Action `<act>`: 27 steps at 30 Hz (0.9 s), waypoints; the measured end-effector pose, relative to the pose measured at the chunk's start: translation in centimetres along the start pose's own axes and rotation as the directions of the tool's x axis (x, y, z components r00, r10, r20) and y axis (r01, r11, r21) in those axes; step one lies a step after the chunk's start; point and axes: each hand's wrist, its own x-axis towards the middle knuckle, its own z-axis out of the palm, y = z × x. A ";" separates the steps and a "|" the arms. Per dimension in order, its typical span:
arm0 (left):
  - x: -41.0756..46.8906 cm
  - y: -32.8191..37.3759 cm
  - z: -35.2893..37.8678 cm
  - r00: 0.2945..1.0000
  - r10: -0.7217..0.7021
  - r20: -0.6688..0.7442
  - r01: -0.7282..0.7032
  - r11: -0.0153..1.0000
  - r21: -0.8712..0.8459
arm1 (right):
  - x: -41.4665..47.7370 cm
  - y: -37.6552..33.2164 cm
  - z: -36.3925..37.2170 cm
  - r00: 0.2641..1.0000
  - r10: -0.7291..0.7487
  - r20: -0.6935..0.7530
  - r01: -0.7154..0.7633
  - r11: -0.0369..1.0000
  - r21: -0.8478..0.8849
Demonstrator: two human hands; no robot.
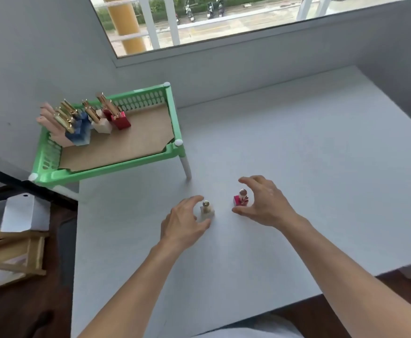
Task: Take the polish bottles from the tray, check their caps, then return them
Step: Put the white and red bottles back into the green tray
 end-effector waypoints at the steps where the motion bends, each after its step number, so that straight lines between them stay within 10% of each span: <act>1: 0.2 0.1 0.4 1.000 -0.009 -0.015 0.009 1.000 0.000 | 0.1 0.5 0.2 1.000 0.008 0.016 -0.008 1.000 0.002; 27: -1.5 -1.4 -5.3 0.956 0.056 -0.290 -0.106 0.982 -0.159 | -0.1 -5.1 -0.5 0.990 -0.135 -0.025 0.137 0.985 0.107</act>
